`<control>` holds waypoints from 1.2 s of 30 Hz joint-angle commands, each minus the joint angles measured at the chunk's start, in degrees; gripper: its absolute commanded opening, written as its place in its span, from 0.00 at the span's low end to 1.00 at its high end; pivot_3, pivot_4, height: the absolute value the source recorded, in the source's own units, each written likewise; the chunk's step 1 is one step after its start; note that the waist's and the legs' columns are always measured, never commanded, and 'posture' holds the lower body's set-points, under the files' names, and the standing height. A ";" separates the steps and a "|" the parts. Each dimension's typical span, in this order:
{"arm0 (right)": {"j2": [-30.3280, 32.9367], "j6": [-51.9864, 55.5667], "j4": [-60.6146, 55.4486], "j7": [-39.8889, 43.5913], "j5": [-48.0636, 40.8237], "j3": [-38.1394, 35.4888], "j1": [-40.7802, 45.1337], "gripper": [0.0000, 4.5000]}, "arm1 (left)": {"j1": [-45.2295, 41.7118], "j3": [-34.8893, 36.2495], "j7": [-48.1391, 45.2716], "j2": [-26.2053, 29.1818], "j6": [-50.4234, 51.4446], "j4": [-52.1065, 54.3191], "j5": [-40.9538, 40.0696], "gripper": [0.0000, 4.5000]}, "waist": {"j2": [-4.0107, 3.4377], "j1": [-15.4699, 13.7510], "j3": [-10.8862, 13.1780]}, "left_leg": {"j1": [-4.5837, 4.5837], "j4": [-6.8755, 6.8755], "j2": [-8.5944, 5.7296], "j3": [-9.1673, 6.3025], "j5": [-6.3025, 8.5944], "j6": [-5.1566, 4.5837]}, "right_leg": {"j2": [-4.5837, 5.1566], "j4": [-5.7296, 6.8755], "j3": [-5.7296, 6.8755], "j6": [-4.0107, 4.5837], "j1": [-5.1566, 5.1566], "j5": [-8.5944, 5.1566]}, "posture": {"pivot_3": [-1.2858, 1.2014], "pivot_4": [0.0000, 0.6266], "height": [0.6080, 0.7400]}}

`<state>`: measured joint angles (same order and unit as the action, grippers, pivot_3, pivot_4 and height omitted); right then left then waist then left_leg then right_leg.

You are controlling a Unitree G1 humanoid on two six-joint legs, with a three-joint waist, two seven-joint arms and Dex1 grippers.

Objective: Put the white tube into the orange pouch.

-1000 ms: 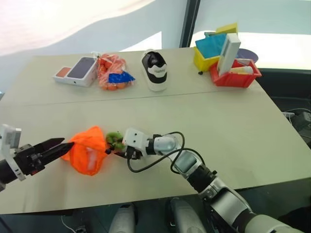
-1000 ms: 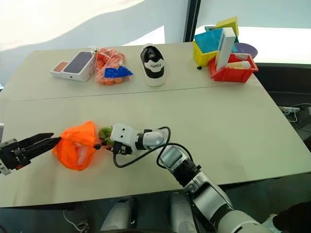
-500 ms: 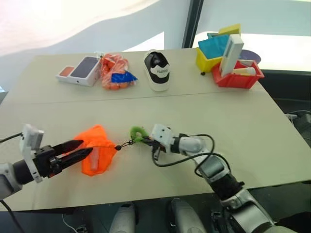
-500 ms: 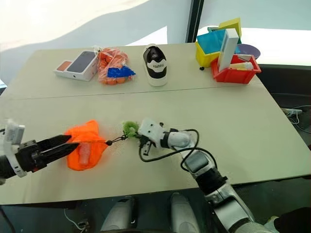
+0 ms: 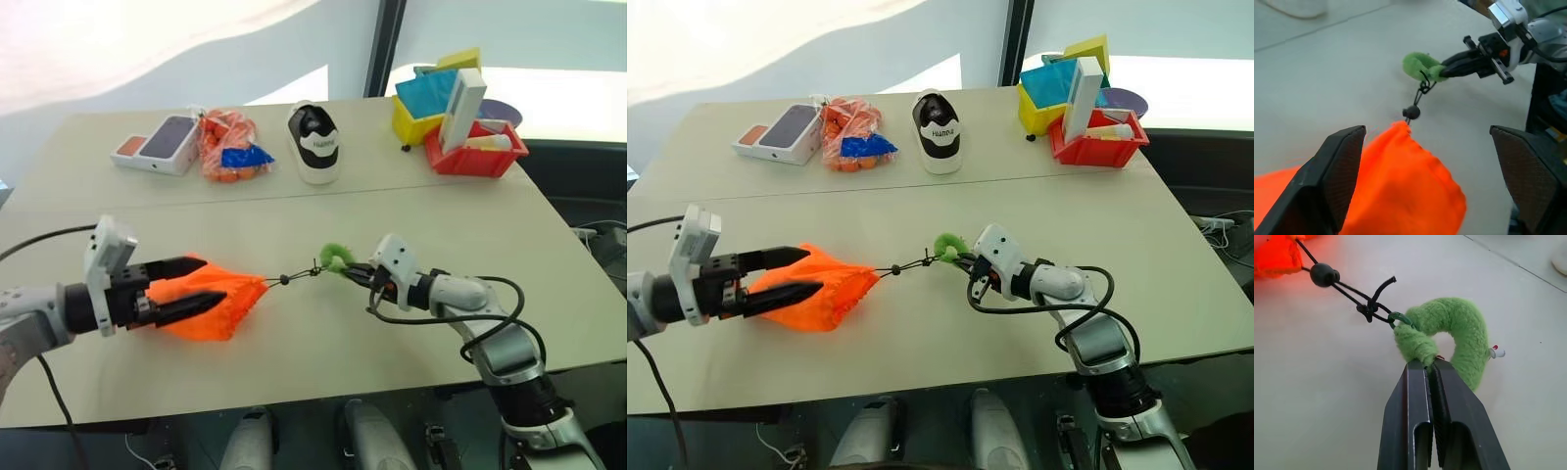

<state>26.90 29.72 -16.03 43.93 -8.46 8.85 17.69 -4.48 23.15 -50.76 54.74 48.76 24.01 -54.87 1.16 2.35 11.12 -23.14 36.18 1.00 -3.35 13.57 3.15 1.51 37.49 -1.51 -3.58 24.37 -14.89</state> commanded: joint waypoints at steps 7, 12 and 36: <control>-0.11 -1.49 -2.62 -0.86 -1.11 0.33 3.31 0.00 | -18.84 -17.25 -12.25 -3.86 -11.36 -22.20 14.46 0.99 | 0.00 -0.12 0.00 | -0.02 0.01 -0.02 0.00 0.00 -0.01 | -0.03 0.02 0.01 -0.12 0.00 0.06 | 0.52 0.24 1.00; 0.15 -1.67 -2.21 -1.93 -0.46 0.60 4.08 0.00 | -29.35 -21.77 -17.16 -7.72 -11.94 -34.84 18.56 0.99 | 0.02 -0.02 0.00 | -0.07 0.05 -0.02 -0.04 -0.01 -0.01 | -0.06 0.04 0.04 -0.24 0.01 0.11 | 0.52 0.24 1.00; 0.23 0.10 -6.14 -3.36 -1.01 2.76 4.05 0.00 | -29.65 -35.68 -16.28 -13.47 -3.53 -25.32 27.63 0.99 | 0.01 0.04 -0.01 | 0.02 0.18 -0.03 -0.09 -0.01 -0.02 | -0.05 0.48 0.02 -0.34 0.05 0.07 | 0.52 0.24 1.00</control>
<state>27.14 29.83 -19.43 40.80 -9.11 11.85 20.94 -33.84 -12.13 -67.32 41.43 45.59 -2.22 -28.05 1.18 2.39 11.12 -23.13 36.37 0.98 -3.45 13.56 3.13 1.46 37.98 -1.49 -3.92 24.42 -14.82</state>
